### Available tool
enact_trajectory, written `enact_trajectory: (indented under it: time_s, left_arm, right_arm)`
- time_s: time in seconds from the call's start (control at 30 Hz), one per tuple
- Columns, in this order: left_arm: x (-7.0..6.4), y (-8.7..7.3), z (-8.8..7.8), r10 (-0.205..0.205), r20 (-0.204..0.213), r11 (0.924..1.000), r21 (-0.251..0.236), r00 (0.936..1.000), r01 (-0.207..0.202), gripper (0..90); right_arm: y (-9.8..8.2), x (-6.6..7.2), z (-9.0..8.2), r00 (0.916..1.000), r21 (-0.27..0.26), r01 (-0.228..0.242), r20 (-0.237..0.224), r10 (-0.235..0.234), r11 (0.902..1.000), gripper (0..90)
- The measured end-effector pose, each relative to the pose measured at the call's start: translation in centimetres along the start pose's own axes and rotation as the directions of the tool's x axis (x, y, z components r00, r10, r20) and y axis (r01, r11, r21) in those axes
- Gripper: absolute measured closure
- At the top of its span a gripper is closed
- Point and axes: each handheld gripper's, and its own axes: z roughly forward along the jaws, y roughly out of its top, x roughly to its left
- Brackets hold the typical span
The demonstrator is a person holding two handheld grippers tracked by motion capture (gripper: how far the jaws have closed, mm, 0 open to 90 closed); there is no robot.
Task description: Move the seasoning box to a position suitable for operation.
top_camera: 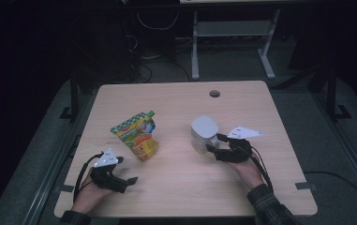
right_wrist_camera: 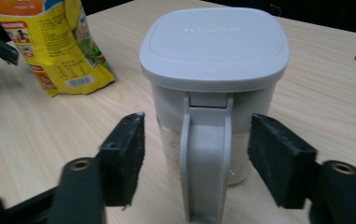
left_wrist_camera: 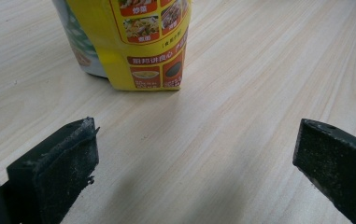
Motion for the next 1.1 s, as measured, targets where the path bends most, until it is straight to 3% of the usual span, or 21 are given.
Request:
enact_trajectory:
  time_s: [0.43, 0.7, 1.1]
  left_arm:
    - [-0.05, -0.02, 0.09, -0.008, 0.001, 1.0000, 0.002, 1.0000, 0.008, 0.0]
    - [-0.05, -0.03, 0.08, -0.008, 0.002, 1.0000, 0.003, 1.0000, 0.008, 0.0]
    - [-0.03, -0.05, 0.15, -0.008, 0.003, 1.0000, 0.004, 1.0000, 0.008, 0.0]
  right_arm:
    - [0.09, 0.23, -0.04, 0.9976, -0.033, 0.028, 0.064, -0.026, 0.9990, 60.5]
    - [0.03, 0.33, -0.05, 0.9983, -0.020, 0.016, 0.057, -0.014, 0.9997, 64.8]
    - [-0.02, 0.23, -0.24, 0.9972, -0.021, 0.038, 0.066, -0.036, 0.9991, 68.3]
